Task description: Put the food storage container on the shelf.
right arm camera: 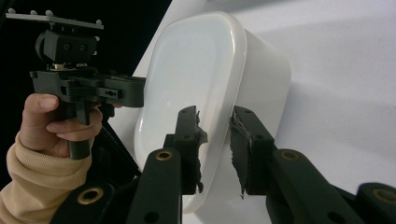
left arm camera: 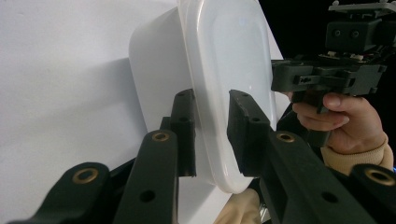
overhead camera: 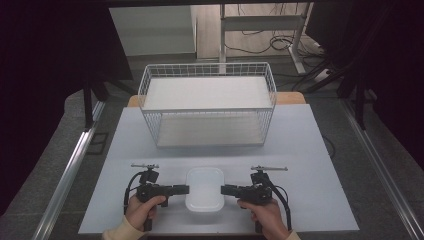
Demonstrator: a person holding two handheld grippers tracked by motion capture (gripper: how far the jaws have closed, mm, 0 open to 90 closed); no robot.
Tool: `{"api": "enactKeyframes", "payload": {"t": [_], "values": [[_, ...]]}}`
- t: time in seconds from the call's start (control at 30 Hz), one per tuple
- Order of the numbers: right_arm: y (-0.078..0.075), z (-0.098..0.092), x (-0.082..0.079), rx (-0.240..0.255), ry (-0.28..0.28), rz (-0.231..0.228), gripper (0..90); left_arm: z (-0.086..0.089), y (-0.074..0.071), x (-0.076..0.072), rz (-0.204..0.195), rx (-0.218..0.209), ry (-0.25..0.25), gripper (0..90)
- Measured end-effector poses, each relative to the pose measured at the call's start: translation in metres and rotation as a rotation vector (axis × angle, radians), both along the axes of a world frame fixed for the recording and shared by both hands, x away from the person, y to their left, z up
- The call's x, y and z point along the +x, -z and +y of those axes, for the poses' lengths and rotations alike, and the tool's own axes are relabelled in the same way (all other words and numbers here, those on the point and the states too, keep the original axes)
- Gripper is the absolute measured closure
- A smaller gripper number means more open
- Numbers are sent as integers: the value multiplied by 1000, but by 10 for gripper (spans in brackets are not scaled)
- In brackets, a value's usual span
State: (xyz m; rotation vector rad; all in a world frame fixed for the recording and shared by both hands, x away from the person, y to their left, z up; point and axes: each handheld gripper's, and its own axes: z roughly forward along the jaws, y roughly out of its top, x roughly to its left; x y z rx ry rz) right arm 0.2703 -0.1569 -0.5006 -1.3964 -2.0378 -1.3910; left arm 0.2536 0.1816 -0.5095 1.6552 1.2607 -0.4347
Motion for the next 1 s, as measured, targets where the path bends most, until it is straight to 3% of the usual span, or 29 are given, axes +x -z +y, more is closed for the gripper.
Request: {"api": "enactKeyframes", "payload": {"t": [0.17, 0.4, 0.63, 1.0], "values": [[-2, -1, -1, -5, -4, -14, 747, 0, -4, -3, -26, 11, 1, 756], [-9, 0, -4, -28, -12, -75, 786, -1, -9, -6, -68, 35, -5, 792], [-10, -1, -4, -27, -21, -85, 797, -2, -12, -7, -95, 50, -2, 791], [-22, -1, 0, -42, -28, -137, 797, -4, -23, -3, -142, 59, 0, 791]]}}
